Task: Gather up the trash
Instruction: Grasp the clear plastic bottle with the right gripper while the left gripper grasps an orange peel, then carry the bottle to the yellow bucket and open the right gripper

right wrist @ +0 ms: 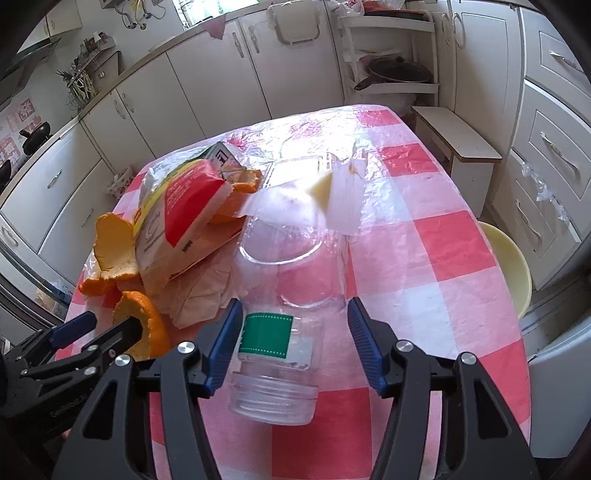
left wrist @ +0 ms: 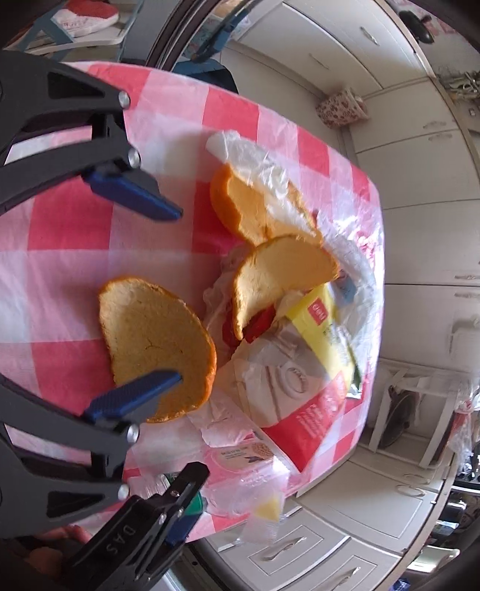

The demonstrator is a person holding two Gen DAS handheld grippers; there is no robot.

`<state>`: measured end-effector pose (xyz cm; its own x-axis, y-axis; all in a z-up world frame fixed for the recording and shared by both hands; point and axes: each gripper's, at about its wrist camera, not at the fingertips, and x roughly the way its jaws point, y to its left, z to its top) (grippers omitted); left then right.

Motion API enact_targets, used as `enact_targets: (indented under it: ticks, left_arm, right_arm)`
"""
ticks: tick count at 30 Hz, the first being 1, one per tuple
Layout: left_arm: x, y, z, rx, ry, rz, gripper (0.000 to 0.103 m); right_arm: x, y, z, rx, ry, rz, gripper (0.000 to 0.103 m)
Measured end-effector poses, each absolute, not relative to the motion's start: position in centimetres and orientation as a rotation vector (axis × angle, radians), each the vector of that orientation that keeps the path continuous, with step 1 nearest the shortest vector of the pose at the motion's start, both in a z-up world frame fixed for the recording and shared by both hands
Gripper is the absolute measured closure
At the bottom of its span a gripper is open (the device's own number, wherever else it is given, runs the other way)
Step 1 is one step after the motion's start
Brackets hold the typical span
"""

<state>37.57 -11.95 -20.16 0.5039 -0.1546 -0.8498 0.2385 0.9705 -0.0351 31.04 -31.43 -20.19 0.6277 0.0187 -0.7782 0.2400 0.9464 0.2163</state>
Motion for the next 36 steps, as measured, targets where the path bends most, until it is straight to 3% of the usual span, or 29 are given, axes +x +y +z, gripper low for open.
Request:
enact_targets:
  ticks: [2, 6, 16, 19, 21, 22, 26, 36]
  left_arm:
    - [37.7, -12.3, -20.9, 0.072, 1.061, -0.263, 0.068]
    - [36.5, -12.3, -21.0, 0.033, 1.066, -0.314, 0.087]
    - [31.9, -9.0, -20.2, 0.033, 1.087, -0.357, 0.092]
    - [31.8, -9.3, -20.8, 0.069, 1.09, -0.349, 0.076]
    - [31.9, -9.7, -21.0, 0.074, 1.085, -0.346, 0.074]
    - [32.0, -10.1, -21.1, 0.081, 1.08, -0.347, 0.074]
    - [31.0, -10.6, -20.5, 0.073, 1.062, -0.367, 0.092]
    - [28.5, -10.0, -16.2, 0.045, 0.999, -0.384, 0.096]
  right_arm:
    - [31.4, -31.3, -20.2, 0.302, 0.869, -0.132, 0.04]
    - [31.8, -31.5, -20.5, 0.301, 0.864, -0.127, 0.042]
    - [30.2, -32.3, -19.6, 0.3, 0.867, -0.107, 0.039]
    - [30.9, -32.8, -19.9, 0.312, 0.862, -0.14, 0.034]
    - [31.2, -32.7, -20.2, 0.304, 0.858, -0.139, 0.034]
    - [31.4, -32.6, -20.4, 0.306, 0.86, -0.129, 0.043]
    - [31.1, -33.3, -20.4, 0.338, 0.867, -0.104, 0.045]
    - [27.2, -37.4, -19.5, 0.643, 0.871, 0.035, 0.045]
